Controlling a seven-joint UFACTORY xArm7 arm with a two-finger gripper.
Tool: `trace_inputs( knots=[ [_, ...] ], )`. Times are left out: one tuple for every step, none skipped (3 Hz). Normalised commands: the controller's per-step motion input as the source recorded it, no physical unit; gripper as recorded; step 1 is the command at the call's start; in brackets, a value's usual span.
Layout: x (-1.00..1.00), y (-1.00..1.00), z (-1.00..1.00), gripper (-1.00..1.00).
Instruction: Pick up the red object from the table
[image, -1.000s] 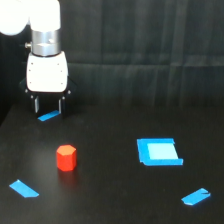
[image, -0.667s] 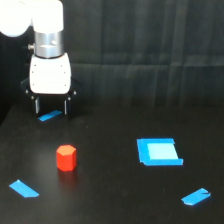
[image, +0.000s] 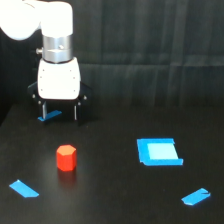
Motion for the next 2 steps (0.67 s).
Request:
trace_inputs(
  knots=[
    [0.52,-0.84,0.11,1.0],
    [0.62,-0.76,-0.05,1.0]
  ],
)
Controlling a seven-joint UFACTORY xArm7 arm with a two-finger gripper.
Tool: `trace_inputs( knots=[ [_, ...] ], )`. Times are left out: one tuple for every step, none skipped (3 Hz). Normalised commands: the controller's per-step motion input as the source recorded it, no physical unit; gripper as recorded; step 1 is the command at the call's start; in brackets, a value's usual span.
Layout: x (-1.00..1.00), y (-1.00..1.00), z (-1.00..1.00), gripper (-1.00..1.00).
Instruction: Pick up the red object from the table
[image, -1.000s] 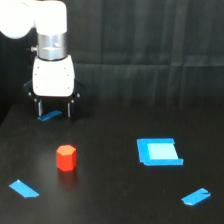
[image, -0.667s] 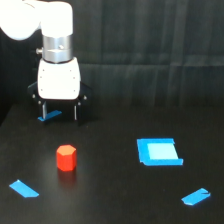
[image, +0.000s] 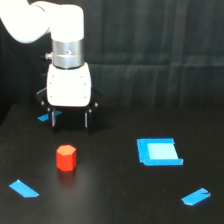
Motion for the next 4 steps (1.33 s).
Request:
trace_inputs(
  knots=[
    [0.44,-0.75,0.05,0.98],
    [0.4,-0.89,0.24,1.0],
    [0.16,-0.74,0.15,1.0],
    [0.01,-0.84,0.16,1.0]
  ],
)
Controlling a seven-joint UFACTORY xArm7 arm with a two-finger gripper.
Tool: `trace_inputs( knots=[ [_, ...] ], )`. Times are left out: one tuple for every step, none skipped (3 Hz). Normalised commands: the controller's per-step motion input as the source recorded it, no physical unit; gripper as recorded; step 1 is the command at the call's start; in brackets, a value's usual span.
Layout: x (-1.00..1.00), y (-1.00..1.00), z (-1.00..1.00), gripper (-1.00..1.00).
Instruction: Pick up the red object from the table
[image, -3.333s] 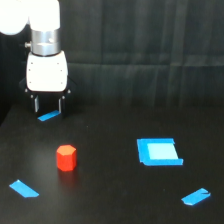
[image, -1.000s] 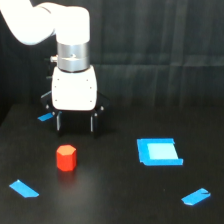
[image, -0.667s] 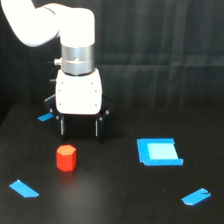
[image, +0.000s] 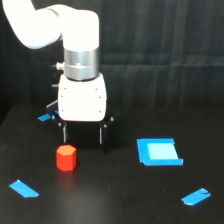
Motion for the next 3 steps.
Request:
trace_inputs(
  knots=[
    [0.0,-0.66,0.02,0.92],
    [-0.02,-0.57,-0.02,1.0],
    [0.0,-0.47,-0.11,0.63]
  ],
)
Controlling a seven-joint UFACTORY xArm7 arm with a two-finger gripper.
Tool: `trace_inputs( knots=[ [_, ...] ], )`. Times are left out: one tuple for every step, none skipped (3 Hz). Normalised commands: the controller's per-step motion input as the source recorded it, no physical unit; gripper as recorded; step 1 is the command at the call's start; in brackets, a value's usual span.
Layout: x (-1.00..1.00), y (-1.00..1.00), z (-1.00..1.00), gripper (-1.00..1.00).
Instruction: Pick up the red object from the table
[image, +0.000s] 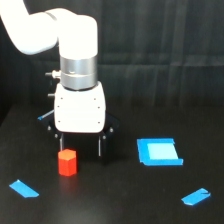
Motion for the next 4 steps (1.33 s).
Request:
trace_inputs(
  knots=[
    [-0.03,-0.57,-0.04,0.79],
    [-0.06,-0.45,-0.05,0.32],
    [0.06,-0.26,-0.09,-0.46],
    [0.0,0.02,-0.27,-1.0]
  ],
)
